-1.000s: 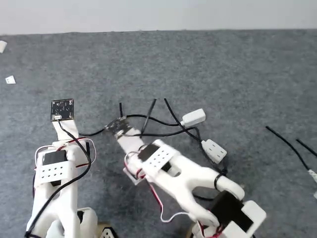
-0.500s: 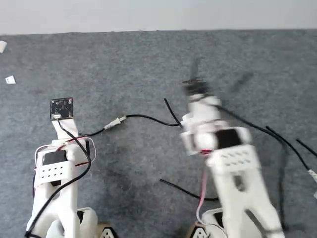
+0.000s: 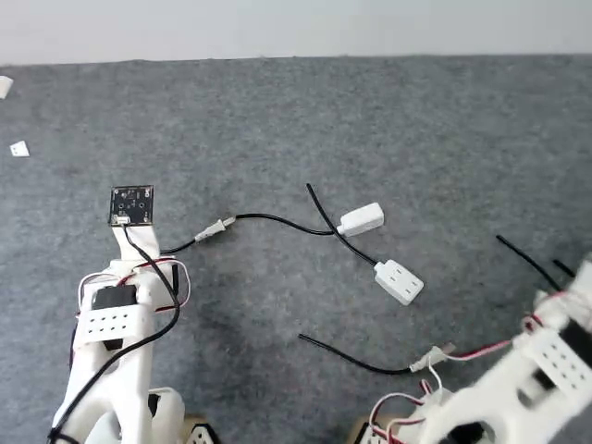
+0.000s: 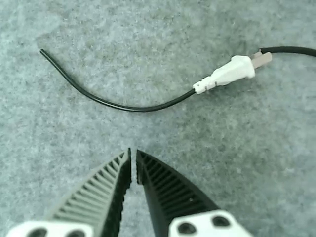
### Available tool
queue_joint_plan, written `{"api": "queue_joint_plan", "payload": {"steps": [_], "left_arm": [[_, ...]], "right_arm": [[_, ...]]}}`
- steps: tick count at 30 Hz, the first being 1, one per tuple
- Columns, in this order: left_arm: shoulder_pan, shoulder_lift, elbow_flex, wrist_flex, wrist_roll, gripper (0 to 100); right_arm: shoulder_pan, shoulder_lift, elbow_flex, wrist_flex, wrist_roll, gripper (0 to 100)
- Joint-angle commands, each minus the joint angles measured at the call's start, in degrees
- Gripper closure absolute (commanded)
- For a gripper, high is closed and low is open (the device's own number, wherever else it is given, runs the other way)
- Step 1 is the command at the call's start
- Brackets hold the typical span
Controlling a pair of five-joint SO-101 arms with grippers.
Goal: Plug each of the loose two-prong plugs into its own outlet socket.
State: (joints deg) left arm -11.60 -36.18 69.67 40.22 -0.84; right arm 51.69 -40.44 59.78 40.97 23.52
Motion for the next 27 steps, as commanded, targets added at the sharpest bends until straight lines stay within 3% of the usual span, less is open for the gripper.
{"api": "queue_joint_plan", "payload": {"steps": [1,11,16,18,22,27], "left_arm": [[0.35,-0.97,-0.48,-1.49,0.26,99],[0.35,-0.97,-0.48,-1.49,0.26,99],[0.44,-0.97,-0.57,-1.49,0.26,96],[0.44,-0.97,-0.57,-1.41,0.35,92],[0.44,-0.79,-0.48,-1.23,0.35,84],[2.37,-0.7,-0.13,-1.23,0.35,82]], "right_arm": [[3.3,-1.8,2.81,-6.29,1.67,99.0],[7.69,-1.8,12.84,-20.44,1.67,98.0],[8.31,0.66,13.54,-19.91,1.14,79.9],[8.31,3.3,13.1,-20.35,1.14,77.9],[8.66,9.45,6.51,-16.57,-2.81,81.0],[8.04,14.99,-6.33,-1.89,-4.31,81.2]]}}
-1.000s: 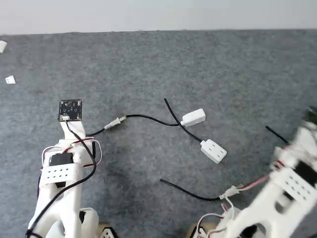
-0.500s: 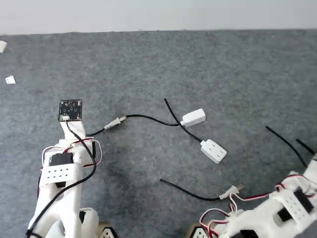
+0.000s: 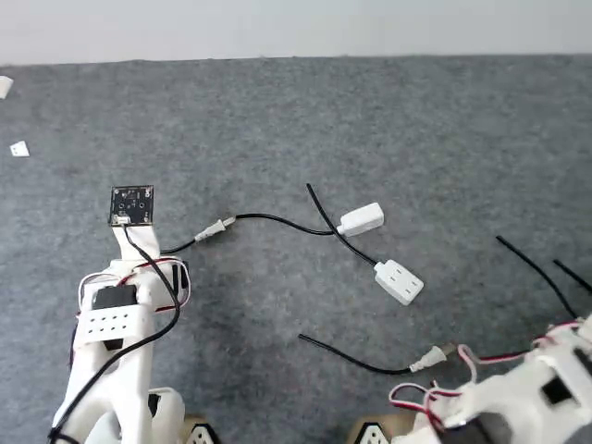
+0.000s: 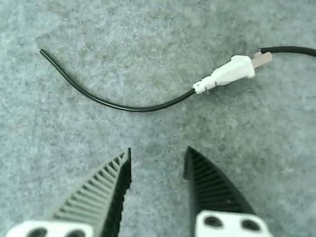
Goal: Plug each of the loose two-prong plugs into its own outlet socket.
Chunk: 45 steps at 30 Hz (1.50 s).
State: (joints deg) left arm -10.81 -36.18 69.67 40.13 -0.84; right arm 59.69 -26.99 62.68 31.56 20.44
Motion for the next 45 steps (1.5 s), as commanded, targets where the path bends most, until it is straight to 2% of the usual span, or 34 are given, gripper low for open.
{"api": "queue_joint_plan", "payload": {"steps": [1,5,12,15,20,26,30,33,37,39,41,45], "left_arm": [[1.93,-0.62,-0.13,-1.14,0.35,82],[2.29,-0.62,-0.13,-1.14,0.35,82],[7.21,-0.53,-0.04,-1.05,0.44,82],[7.03,-0.53,-0.13,-1.05,3.6,82],[9.05,-0.44,-1.54,0.26,5.98,82],[15.65,5.27,-9.27,7.74,9.41,82],[16.35,13.19,-15.25,7.74,9.76,82],[16.97,19.34,-21.85,7.91,9.85,82],[20.57,27.96,-32.92,11.08,9.93,82],[22.86,32.18,-39.34,13.71,10.02,82],[25.14,36.22,-46.02,15.91,10.11,85],[29.1,44.04,-58.95,18.37,9.85,99]], "right_arm": [[-0.22,2.24,-11.69,9.89,-2.11,81.2],[-0.04,3.03,-19.25,18.33,-5.27,81.5],[-0.13,2.95,-32.97,34.68,-9.49,81.5],[-0.31,2.95,-36.48,40.13,-9.23,81.6],[-0.48,0.22,-36.92,44.62,-9.23,83.8],[-4.18,-14.29,-30.68,48.48,-9.58,84.7],[-11.65,-24.31,-17.85,47.43,-9.14,85.2],[-17.98,-29.85,-5.8,41.19,-9.05,89.4],[-23.08,-32.13,1.14,35.3,-6.68,99.1],[-25.45,-32.13,3.78,33.63,-6.59,98.3],[-27.56,-32.66,7.03,30.46,-6.86,98.9],[-28.35,-32.75,8.79,27.12,-7.12,99.0]]}}
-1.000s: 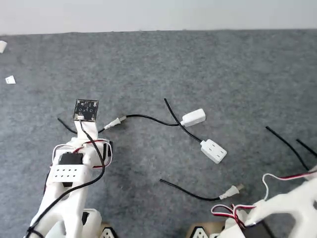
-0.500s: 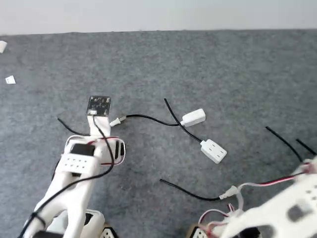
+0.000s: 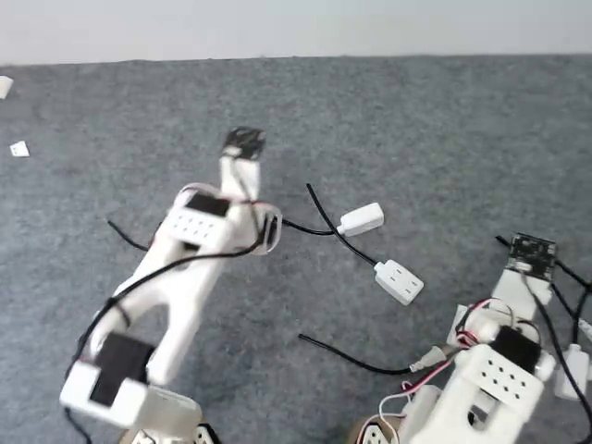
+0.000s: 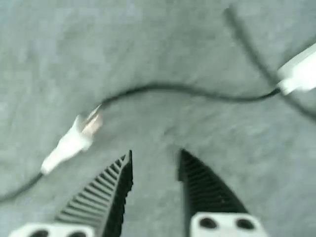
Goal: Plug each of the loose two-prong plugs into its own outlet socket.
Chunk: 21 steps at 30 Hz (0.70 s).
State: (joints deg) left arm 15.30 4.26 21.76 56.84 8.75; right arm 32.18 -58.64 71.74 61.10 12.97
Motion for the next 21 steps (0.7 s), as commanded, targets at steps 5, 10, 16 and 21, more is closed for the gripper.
{"api": "queue_joint_plan", "payload": {"steps": [5,10,16,21], "left_arm": [[7.56,16.26,-25.8,3.78,0.18,98],[9.67,29.71,-40.92,6.95,0.0,98],[12.66,39.74,-55.34,6.86,-4.48,98],[14.86,45.89,-63.34,6.95,-7.3,98]], "right_arm": [[-1.1,-1.1,0.7,-2.77,0.79,99.0],[-1.1,-1.1,0.7,-2.86,0.79,99.0],[-1.1,-1.1,0.7,-2.86,0.79,99.0],[-1.1,-1.1,0.7,-2.86,0.79,99.0]]}}
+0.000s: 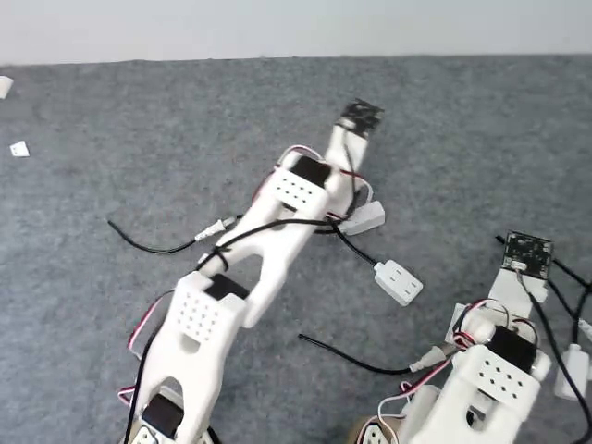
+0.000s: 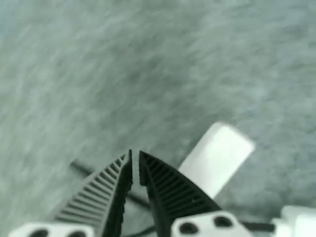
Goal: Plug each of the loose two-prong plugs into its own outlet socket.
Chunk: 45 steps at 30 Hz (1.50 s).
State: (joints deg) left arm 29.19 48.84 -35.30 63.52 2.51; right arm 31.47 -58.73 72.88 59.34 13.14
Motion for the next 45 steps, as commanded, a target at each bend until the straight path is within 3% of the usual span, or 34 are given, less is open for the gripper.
{"api": "queue_joint_plan", "payload": {"steps": [1,4,14,21,28,33,36,41,45], "left_arm": [[1.14,2.55,-7.6,0.26,-1.23,98],[0.88,5.54,-10.51,1.23,-1.32,98],[8.79,6.59,-22.11,25.14,-1.41,98],[14.51,6.42,-14.64,24.09,-1.23,99],[8.62,5.98,-20.53,24.44,-1.76,99],[1.76,6.59,-30.73,29.19,-7.12,98],[1.32,6.59,-33.8,29.98,0.09,98],[1.23,6.68,-33.98,26.11,27.6,98],[2.55,9.32,-31.87,26.81,45.01,98]], "right_arm": [[-0.4,-1.01,-0.44,-1.1,0.62,99.0],[-0.4,-1.01,-0.44,-1.1,0.62,99.0],[-1.89,-0.84,-0.35,-1.1,0.62,99.0],[-1.89,-0.84,-0.35,-1.1,0.62,99.0],[-1.89,-0.75,-0.35,-1.1,0.62,99.0],[-1.89,-0.84,0.62,-2.68,0.7,99.0],[-1.89,-1.01,0.88,-3.12,0.7,99.0],[-2.07,-1.01,0.97,-3.12,0.7,99.0],[-3.47,-0.92,1.05,-3.12,0.7,99.0]]}}
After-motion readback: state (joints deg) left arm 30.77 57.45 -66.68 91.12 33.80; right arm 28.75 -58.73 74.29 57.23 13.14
